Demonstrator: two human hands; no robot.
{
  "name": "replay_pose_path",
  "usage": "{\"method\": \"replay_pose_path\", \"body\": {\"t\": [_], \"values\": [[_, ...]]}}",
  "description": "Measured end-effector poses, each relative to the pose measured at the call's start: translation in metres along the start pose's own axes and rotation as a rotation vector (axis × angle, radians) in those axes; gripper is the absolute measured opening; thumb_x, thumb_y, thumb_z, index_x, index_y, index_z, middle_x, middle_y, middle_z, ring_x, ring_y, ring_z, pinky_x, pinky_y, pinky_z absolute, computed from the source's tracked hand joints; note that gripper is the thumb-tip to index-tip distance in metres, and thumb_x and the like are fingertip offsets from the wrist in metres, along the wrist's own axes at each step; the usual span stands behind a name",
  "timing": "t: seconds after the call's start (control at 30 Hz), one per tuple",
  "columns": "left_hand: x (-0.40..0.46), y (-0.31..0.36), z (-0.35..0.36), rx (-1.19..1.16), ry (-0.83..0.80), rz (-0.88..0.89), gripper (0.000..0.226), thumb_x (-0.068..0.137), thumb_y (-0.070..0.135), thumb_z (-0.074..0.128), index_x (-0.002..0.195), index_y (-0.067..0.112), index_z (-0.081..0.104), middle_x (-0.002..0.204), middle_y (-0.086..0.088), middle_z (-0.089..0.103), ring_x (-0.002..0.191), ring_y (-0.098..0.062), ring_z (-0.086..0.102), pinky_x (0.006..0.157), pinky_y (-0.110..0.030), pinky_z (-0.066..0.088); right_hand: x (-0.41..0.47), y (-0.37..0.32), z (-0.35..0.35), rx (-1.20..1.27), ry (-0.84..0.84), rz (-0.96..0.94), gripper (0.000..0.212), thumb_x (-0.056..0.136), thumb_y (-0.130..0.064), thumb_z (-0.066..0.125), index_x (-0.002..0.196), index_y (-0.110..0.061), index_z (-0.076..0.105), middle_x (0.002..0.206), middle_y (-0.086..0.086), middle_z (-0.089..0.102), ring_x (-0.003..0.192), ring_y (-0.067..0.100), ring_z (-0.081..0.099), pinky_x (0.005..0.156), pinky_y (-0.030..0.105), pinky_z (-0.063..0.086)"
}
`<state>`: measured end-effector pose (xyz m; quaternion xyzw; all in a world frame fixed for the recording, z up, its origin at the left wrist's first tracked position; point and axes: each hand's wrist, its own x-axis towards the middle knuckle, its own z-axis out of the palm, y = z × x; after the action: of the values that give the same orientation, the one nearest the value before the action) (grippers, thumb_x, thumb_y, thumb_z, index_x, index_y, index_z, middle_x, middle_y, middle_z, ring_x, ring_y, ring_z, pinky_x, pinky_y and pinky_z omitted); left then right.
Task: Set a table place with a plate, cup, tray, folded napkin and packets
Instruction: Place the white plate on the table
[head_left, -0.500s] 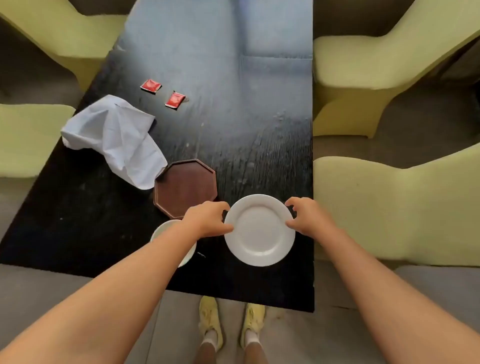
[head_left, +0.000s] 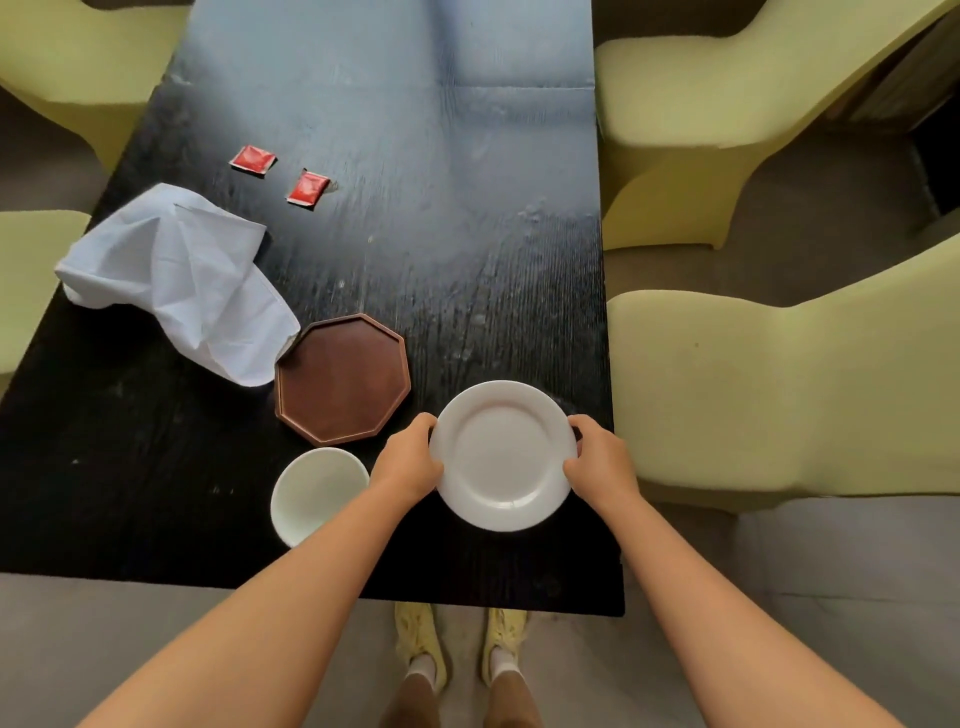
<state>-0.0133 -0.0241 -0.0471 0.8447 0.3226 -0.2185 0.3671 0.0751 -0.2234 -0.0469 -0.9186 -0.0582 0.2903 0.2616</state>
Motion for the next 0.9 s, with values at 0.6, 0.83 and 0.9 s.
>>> {"method": "replay_pose_path", "body": {"t": [0.6, 0.83, 0.9], "values": [[0.031, 0.030, -0.057, -0.255, 0.109, 0.177, 0.040, 0.082, 0.001, 0.059, 0.119, 0.016, 0.061, 0.089, -0.003, 0.066, 0.081, -0.020, 0.064, 0.078, -0.043, 0.056, 0.028, -0.034, -0.042, 0.427, 0.109, 0.038, 0.052, 0.075, 0.004, 0.055, 0.122, -0.019, 0.059, 0.077, 0.006, 0.059, 0.077, 0.027, 0.061, 0.075, 0.049, 0.056], [0.068, 0.053, -0.052, -0.239, 0.111, 0.138, 0.042, 0.079, -0.001, 0.055, 0.113, 0.022, 0.064, 0.080, 0.003, 0.067, 0.066, -0.013, 0.065, 0.068, -0.032, 0.055, 0.080, -0.022, -0.054, 0.519, 0.043, 0.049, 0.056, 0.077, 0.010, 0.051, 0.127, -0.016, 0.056, 0.082, 0.012, 0.060, 0.075, 0.025, 0.061, 0.067, 0.041, 0.059], [0.079, 0.058, -0.052, -0.228, 0.094, 0.133, 0.043, 0.079, -0.002, 0.055, 0.112, 0.023, 0.065, 0.078, 0.003, 0.068, 0.065, -0.012, 0.066, 0.063, -0.027, 0.053, 0.091, -0.020, -0.058, 0.531, 0.013, 0.055, 0.056, 0.078, 0.010, 0.051, 0.127, -0.016, 0.055, 0.078, 0.006, 0.057, 0.071, 0.020, 0.059, 0.062, 0.033, 0.057]]}}
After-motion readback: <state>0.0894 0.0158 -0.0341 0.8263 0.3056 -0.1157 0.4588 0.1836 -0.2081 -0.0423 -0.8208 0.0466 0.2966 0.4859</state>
